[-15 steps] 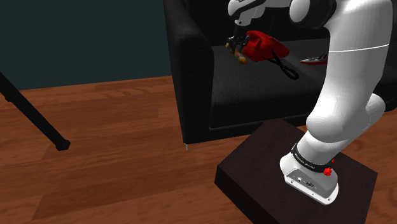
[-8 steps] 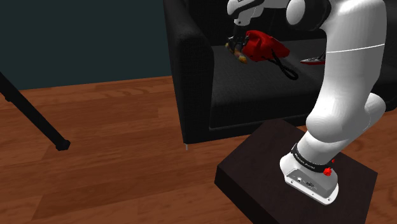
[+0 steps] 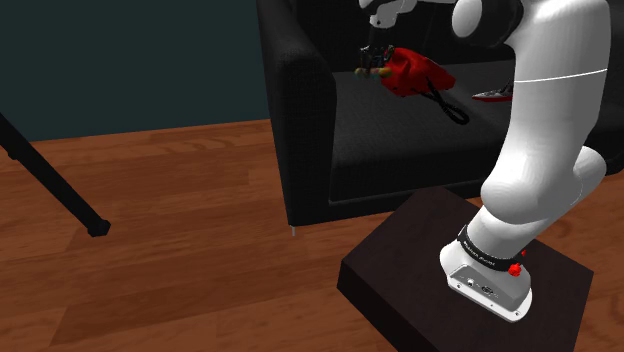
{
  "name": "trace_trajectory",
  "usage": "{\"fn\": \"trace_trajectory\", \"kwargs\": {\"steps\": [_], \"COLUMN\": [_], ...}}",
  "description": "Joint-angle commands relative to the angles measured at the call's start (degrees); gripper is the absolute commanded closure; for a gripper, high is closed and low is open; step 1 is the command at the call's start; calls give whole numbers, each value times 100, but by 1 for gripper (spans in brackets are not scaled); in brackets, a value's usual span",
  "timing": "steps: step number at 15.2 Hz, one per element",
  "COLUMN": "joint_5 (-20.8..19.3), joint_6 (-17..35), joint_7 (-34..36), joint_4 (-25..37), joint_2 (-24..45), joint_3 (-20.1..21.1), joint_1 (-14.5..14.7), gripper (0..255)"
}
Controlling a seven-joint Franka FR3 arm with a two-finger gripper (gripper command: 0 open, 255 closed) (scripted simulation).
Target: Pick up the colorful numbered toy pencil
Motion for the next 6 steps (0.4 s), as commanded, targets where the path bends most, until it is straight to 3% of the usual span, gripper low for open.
{"fn": "trace_trajectory", "kwargs": {"steps": [1, 6], "joint_5": [-8, -12], "joint_6": [-146, -384], "joint_7": [1, 5], "joint_4": [110, 341], "joint_2": [-36, -44], "joint_3": [-6, -10], "joint_1": [-5, -16], "gripper": [255, 255]}}
